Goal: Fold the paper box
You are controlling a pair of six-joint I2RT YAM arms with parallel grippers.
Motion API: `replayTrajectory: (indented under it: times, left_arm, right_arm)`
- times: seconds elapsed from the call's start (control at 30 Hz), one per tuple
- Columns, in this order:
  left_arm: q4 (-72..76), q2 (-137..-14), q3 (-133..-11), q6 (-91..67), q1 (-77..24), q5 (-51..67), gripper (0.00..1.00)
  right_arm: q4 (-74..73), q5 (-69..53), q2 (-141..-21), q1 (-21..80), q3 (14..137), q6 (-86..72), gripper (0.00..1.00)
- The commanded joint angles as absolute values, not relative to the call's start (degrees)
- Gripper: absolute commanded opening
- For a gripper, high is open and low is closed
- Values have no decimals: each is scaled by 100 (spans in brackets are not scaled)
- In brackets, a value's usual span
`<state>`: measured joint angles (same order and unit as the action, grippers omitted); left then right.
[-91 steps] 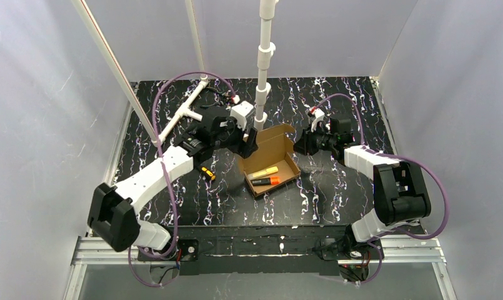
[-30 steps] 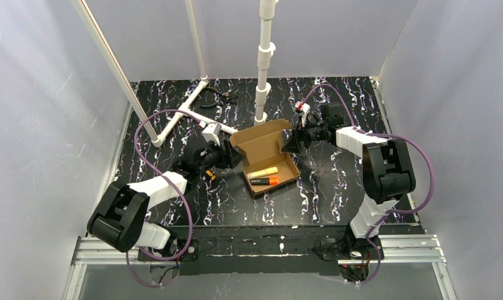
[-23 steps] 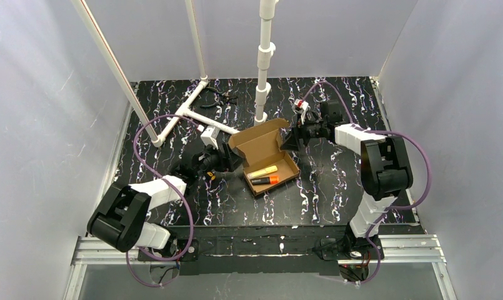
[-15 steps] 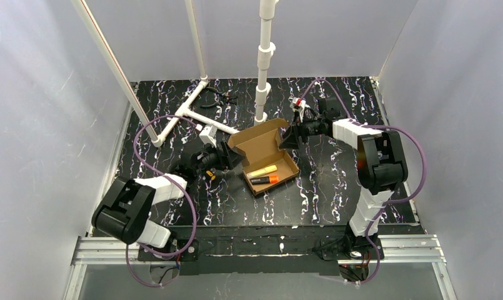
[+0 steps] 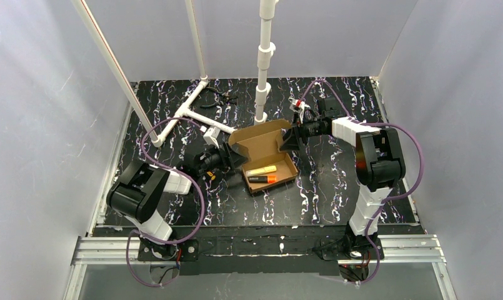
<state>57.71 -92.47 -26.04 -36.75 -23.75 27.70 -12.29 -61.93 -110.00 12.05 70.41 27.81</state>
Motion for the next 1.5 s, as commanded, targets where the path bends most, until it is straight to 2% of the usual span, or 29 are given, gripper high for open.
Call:
replayTrajectory:
  times: [0.0, 0.1, 0.27, 0.33, 0.37, 0.4, 0.73, 0.9, 1.03, 1.13, 1.3, 1.47]
  left_arm:
    - [6420, -9443, -2821, -3779, -2347, 3129, 54]
    - [6511, -9575, -2915, -3772, -2347, 3271, 47]
    - [6521, -9662, -3030, -3696, -2338, 3354, 28]
    - [6522, -9663, -3028, -3634, -2343, 3388, 14]
    - [6522, -9661, -3025, -3592, -2340, 3418, 4]
    - [6521, -9654, -3009, -3542, -2341, 3435, 0]
    - [6344, -9531, -2843, -3006, -2304, 3575, 0]
    - [6064, -9171, -2704, -2993, -2258, 3350, 38]
    - [5774, -8626, -2520, -2982, -2223, 3146, 57]
    - [5492, -8096, -2422, -2984, -2158, 3061, 65]
    - [4779, -7203, -2531, -2961, -1946, 2846, 85]
    - [3780, -6989, -3262, -2660, -1765, 2993, 86]
  right_arm:
    - [-1309, -6361, -11063, 1187, 7233, 2918, 78]
    - [-1318, -6363, -11079, 1187, 7238, 2918, 78]
    - [-1384, -6363, -11126, 1189, 7280, 2950, 78]
    - [-1433, -6371, -11134, 1182, 7299, 2985, 78]
    - [-1460, -6380, -11131, 1178, 7303, 3002, 78]
    - [-1484, -6392, -11124, 1173, 7311, 3024, 78]
    - [-1928, -6464, -11085, 1040, 7425, 3409, 78]
    - [-2617, -6347, -10895, 986, 7494, 4052, 78]
    - [-2846, -6235, -10653, 967, 7385, 4264, 78]
    - [-2839, -6099, -10524, 960, 7339, 4195, 78]
    - [-2494, -5899, -10225, 914, 7230, 3786, 77]
    - [-2179, -5643, -9953, 914, 7042, 3380, 72]
